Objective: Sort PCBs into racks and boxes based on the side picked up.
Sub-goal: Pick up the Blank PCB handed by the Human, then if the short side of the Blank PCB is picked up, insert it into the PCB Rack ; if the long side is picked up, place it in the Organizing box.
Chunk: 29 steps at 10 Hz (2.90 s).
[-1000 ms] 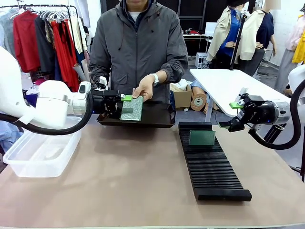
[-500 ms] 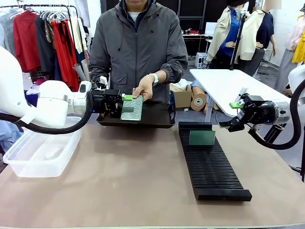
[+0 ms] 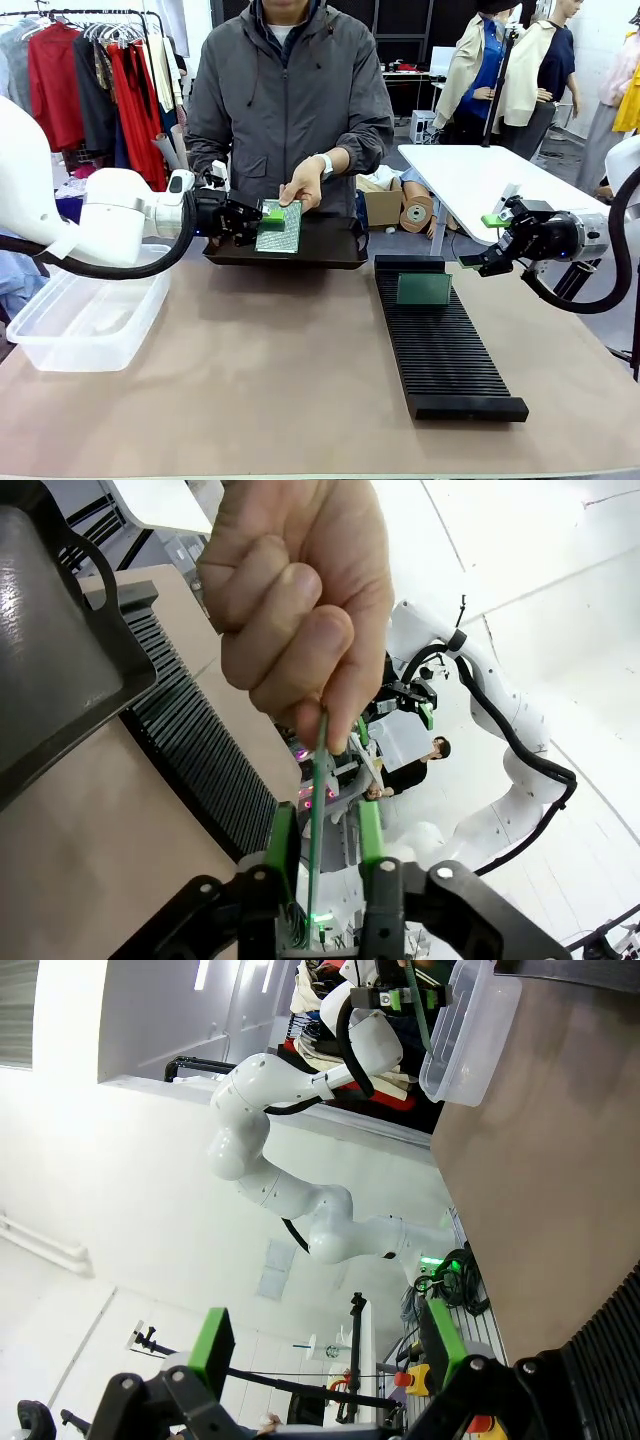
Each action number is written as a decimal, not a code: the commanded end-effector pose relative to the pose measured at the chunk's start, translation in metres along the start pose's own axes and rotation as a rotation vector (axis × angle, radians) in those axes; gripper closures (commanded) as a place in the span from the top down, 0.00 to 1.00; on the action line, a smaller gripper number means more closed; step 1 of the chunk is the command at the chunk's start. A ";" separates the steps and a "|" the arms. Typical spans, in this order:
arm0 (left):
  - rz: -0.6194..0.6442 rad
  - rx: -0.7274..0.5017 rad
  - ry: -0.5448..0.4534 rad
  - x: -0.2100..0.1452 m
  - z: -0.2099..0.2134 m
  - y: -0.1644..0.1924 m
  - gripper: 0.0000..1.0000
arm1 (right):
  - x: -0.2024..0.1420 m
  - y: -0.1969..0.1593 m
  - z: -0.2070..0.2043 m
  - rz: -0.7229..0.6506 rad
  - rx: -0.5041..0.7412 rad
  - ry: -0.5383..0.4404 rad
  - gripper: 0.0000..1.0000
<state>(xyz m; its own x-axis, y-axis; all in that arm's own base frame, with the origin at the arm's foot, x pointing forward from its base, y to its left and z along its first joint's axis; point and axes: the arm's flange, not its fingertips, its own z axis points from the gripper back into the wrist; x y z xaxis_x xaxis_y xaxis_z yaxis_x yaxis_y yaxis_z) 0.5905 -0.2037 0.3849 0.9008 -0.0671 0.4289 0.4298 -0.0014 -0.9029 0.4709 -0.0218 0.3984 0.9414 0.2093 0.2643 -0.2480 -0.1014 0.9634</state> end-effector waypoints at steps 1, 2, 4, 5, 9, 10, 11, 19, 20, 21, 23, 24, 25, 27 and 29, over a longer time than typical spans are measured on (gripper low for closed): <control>0.019 -0.007 0.026 0.007 0.002 0.001 0.00 | 0.000 0.002 -0.001 -0.002 0.001 0.002 1.00; 0.025 -0.009 0.028 0.007 0.003 0.001 0.00 | 0.000 0.002 -0.001 -0.002 0.001 0.002 1.00; 0.038 -0.011 0.047 0.007 0.004 0.001 0.00 | 0.000 0.002 -0.001 -0.002 0.001 0.002 1.00; 0.032 0.032 -0.007 0.007 0.001 0.001 0.00 | 0.000 0.002 -0.001 -0.002 0.001 0.002 1.00; 0.024 -0.001 0.017 -0.001 0.000 0.000 0.00 | 0.000 0.002 -0.001 -0.002 0.001 0.002 1.00; 0.024 -0.001 0.017 -0.001 0.000 0.000 0.00 | 0.000 0.002 -0.001 -0.002 0.001 0.002 1.00; 0.024 -0.001 0.017 -0.001 0.000 0.000 0.00 | 0.000 0.002 -0.001 -0.002 0.001 0.002 1.00; 0.024 -0.001 0.017 -0.001 0.000 0.000 0.00 | 0.000 0.002 -0.001 -0.002 0.001 0.002 1.00; 0.024 -0.001 0.017 -0.001 0.000 0.000 0.00 | 0.000 0.002 -0.001 -0.002 0.001 0.002 1.00; 0.024 -0.001 0.017 -0.001 0.000 0.000 0.00 | 0.000 0.002 -0.001 -0.002 0.001 0.002 1.00; 0.028 0.006 0.015 -0.002 -0.001 0.002 0.00 | 0.000 0.002 -0.001 -0.002 0.001 0.002 1.00; 0.017 0.013 -0.001 0.000 0.008 -0.001 0.00 | 0.000 0.002 -0.001 -0.002 0.001 0.002 1.00; 0.015 0.014 -0.011 0.002 0.011 -0.001 0.00 | 0.000 0.002 -0.001 -0.002 0.001 0.002 1.00; 0.046 0.000 -0.009 0.001 0.014 0.000 0.00 | 0.000 0.002 -0.001 -0.002 0.001 0.002 1.00; 0.116 -0.002 -0.023 0.004 0.033 -0.009 0.00 | 0.000 0.002 -0.001 -0.002 0.001 0.002 1.00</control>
<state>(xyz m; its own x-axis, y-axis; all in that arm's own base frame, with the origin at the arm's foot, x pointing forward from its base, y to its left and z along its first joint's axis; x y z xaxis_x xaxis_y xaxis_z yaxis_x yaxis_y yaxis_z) 0.5951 -0.1823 0.3853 0.9294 -0.0525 0.3654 0.3665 0.0121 -0.9303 0.4709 -0.0218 0.3984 0.9414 0.2093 0.2644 -0.2480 -0.1014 0.9634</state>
